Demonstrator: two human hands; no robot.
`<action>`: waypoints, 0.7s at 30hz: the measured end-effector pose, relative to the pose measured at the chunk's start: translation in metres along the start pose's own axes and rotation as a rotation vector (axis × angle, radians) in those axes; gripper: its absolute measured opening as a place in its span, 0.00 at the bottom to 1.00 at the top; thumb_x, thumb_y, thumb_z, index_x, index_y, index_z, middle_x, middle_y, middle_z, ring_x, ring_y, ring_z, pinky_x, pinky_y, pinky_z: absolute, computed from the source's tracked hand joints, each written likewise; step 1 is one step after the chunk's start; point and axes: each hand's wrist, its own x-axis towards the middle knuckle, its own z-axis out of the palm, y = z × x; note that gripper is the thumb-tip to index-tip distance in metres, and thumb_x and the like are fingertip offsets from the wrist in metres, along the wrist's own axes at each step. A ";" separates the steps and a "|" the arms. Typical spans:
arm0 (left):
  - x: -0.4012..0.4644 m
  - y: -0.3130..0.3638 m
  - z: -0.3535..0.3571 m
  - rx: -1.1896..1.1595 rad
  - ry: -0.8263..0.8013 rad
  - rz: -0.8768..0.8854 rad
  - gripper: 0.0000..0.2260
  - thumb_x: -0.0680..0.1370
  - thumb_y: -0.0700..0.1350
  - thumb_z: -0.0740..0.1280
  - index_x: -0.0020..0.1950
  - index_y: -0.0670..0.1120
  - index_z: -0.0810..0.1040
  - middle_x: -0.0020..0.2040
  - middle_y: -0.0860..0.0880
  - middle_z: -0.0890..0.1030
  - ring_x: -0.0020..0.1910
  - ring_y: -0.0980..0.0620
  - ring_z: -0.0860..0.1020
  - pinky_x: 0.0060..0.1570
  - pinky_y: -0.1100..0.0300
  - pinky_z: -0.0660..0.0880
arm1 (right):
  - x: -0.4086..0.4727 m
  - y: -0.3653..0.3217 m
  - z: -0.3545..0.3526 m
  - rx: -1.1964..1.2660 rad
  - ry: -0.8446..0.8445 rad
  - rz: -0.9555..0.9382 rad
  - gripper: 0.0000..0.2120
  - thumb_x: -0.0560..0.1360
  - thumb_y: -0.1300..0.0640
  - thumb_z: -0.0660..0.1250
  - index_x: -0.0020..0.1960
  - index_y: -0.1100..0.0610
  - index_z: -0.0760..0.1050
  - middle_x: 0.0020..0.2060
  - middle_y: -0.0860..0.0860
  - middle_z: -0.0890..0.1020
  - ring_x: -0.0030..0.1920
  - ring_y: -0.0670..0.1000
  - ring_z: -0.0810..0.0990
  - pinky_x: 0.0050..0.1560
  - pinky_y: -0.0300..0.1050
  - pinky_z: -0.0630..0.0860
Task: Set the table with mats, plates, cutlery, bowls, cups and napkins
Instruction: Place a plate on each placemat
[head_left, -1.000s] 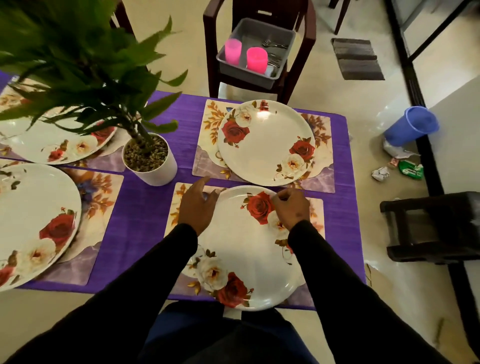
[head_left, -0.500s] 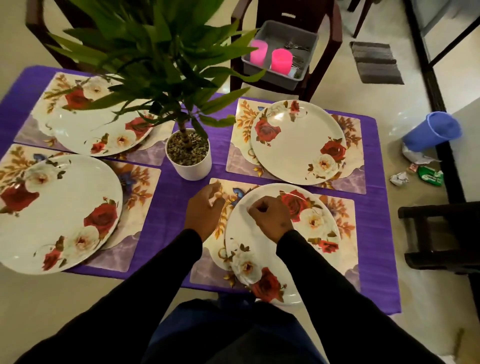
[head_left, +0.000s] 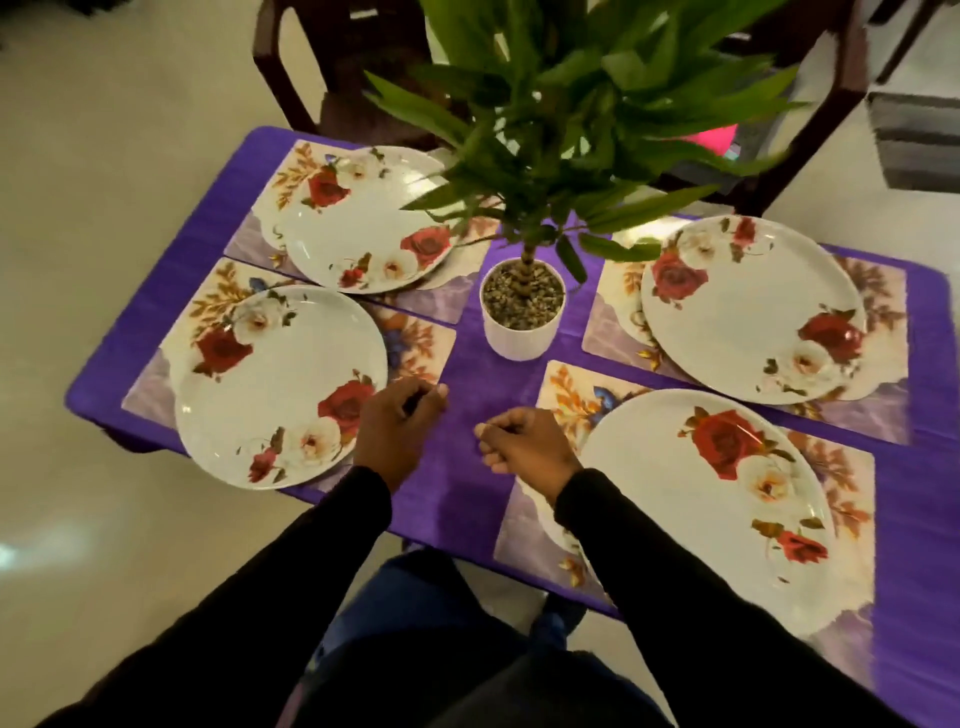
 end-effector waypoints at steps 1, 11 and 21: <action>0.009 -0.008 -0.011 -0.032 0.020 -0.029 0.13 0.80 0.51 0.66 0.41 0.46 0.81 0.36 0.49 0.83 0.35 0.49 0.81 0.38 0.50 0.78 | 0.004 -0.004 0.012 0.020 0.007 0.015 0.09 0.77 0.55 0.71 0.45 0.62 0.82 0.39 0.60 0.85 0.36 0.51 0.82 0.46 0.51 0.82; 0.142 -0.103 -0.148 0.030 0.322 -0.122 0.10 0.79 0.50 0.66 0.50 0.46 0.83 0.45 0.45 0.85 0.46 0.46 0.81 0.50 0.54 0.76 | 0.076 -0.025 0.129 -0.109 0.465 0.269 0.22 0.72 0.49 0.75 0.60 0.59 0.76 0.49 0.55 0.82 0.52 0.56 0.81 0.54 0.51 0.76; 0.221 -0.195 -0.253 0.645 0.255 -0.442 0.21 0.79 0.50 0.67 0.69 0.42 0.74 0.69 0.34 0.71 0.67 0.31 0.68 0.67 0.42 0.65 | 0.095 -0.044 0.168 -0.163 0.637 0.421 0.20 0.72 0.51 0.73 0.60 0.57 0.73 0.56 0.56 0.80 0.56 0.58 0.78 0.53 0.48 0.75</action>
